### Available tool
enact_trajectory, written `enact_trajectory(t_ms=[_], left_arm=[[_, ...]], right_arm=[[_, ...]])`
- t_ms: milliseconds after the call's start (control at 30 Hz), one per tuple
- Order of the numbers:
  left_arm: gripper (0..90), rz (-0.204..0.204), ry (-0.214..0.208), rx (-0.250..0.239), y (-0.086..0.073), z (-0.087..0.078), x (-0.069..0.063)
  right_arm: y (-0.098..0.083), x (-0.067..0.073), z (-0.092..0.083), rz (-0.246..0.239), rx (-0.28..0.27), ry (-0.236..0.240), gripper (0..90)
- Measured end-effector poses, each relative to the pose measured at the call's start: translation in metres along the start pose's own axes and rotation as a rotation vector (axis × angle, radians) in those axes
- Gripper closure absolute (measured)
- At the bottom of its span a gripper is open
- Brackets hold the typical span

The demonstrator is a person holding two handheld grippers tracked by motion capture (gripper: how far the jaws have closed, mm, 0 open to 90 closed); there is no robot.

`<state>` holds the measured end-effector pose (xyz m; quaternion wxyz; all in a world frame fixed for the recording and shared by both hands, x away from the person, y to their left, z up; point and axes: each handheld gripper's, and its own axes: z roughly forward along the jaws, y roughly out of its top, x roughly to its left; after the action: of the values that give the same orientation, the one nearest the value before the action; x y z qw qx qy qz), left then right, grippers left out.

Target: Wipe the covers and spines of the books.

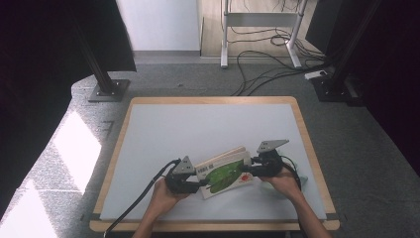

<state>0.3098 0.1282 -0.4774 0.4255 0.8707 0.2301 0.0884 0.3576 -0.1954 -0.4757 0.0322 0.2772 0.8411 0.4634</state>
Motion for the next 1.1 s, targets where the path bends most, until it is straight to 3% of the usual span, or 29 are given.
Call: enact_trajectory(t_ms=[467,667,900,1100], left_arm=[[69.8,0.033,0.087,0.01,0.003,-0.014,0.009],[73.5,0.074,0.078,0.013,0.003,-0.017,0.017],[74.0,0.133,0.087,0.01,0.002,-0.017,0.015],[72.6,0.112,0.08,-0.003,0.001,-0.016,0.015]], right_arm=[[0.012,0.008,0.017,-0.054,-0.003,-0.062,57.1],[0.019,0.008,0.026,-0.049,-0.011,-0.085,54.6],[0.018,0.01,0.029,-0.058,0.002,-0.096,52.0],[0.013,0.007,0.026,-0.043,-0.005,-0.098,51.3]])
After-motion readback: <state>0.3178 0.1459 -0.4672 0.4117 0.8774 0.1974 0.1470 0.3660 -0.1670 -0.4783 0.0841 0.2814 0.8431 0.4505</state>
